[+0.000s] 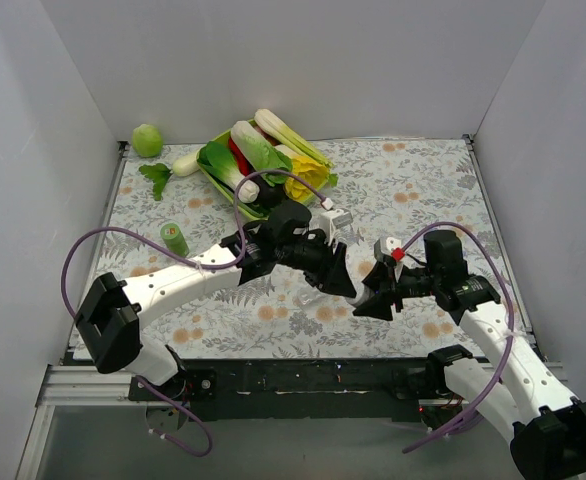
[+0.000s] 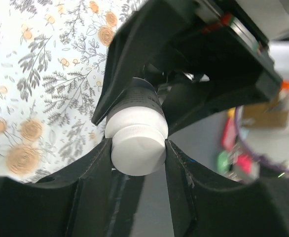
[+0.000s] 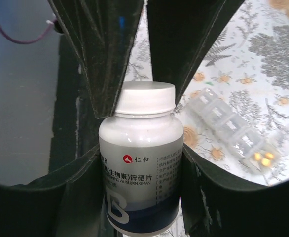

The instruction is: Sort the pills into containers

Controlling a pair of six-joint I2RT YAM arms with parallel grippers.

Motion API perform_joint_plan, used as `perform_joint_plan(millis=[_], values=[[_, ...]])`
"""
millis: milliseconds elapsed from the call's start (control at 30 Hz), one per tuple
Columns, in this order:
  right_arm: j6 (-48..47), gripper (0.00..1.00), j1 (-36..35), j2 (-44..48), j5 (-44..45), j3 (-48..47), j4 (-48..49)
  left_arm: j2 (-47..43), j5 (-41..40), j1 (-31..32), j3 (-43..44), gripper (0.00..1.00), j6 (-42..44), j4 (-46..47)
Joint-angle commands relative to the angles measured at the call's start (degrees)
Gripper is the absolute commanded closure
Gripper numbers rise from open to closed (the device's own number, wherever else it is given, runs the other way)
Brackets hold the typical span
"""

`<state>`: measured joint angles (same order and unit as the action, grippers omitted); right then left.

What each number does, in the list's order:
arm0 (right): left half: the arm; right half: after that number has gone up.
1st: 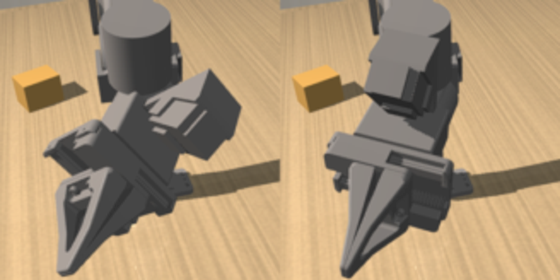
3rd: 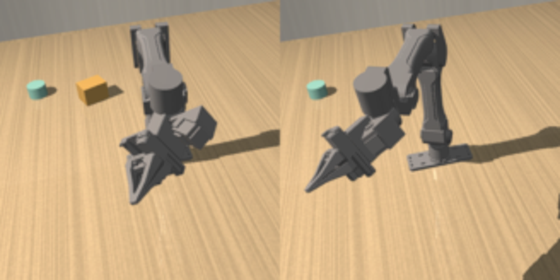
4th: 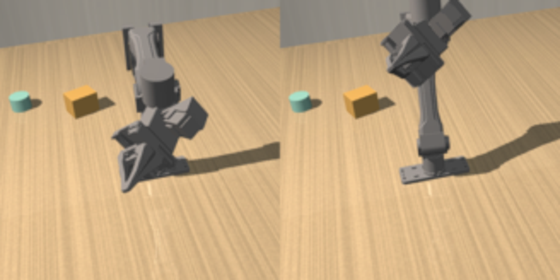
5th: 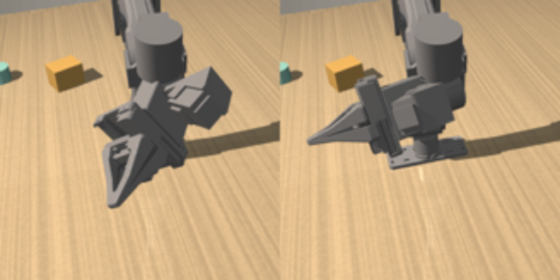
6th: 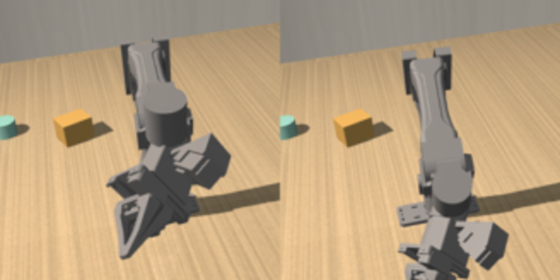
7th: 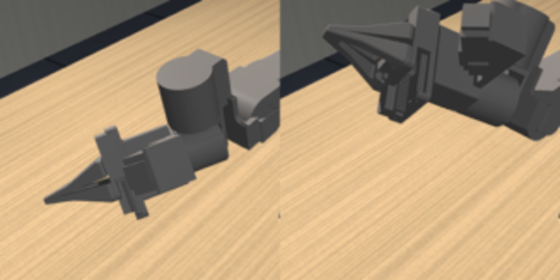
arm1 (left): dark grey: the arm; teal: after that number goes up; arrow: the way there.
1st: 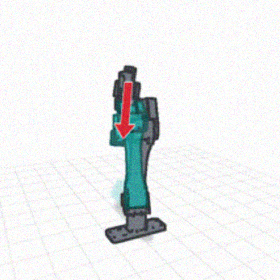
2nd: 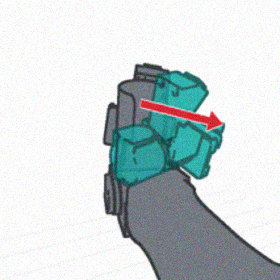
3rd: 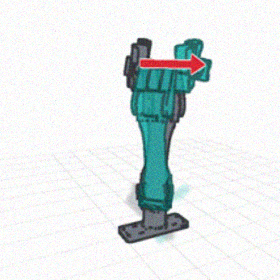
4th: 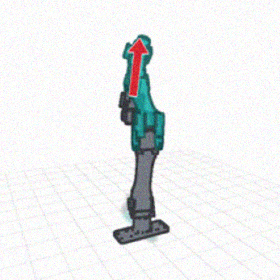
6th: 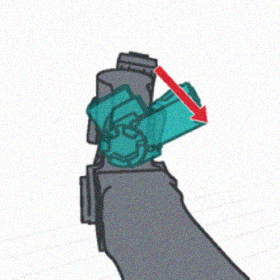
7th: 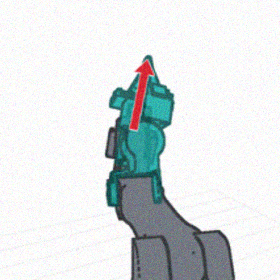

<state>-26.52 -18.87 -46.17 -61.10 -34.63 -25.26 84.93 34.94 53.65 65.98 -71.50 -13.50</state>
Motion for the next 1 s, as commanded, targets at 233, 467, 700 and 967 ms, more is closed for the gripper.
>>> perform_joint_plan(millis=[233, 467, 700, 967], values=[[5.70, 0.98, -0.11, 3.36, -9.57, 3.17, 9.70, -8.87, 2.52, -0.03, -4.62, 0.02, 14.84, 12.87], [-0.02, 0.98, 0.06, 3.81, -3.33, 1.76, 5.83, -16.28, -5.48, -4.25, -7.35, 0.02, -7.40, 7.66], [-0.11, 0.98, -0.02, 3.72, 0.45, 1.41, 6.09, -15.58, -10.40, -2.85, -7.44, 0.02, -26.05, -1.26], [0.51, 0.98, -0.02, 3.20, 1.77, 1.41, 6.45, -10.05, -22.19, 2.51, -1.99, 0.18, -32.82, -8.48]])
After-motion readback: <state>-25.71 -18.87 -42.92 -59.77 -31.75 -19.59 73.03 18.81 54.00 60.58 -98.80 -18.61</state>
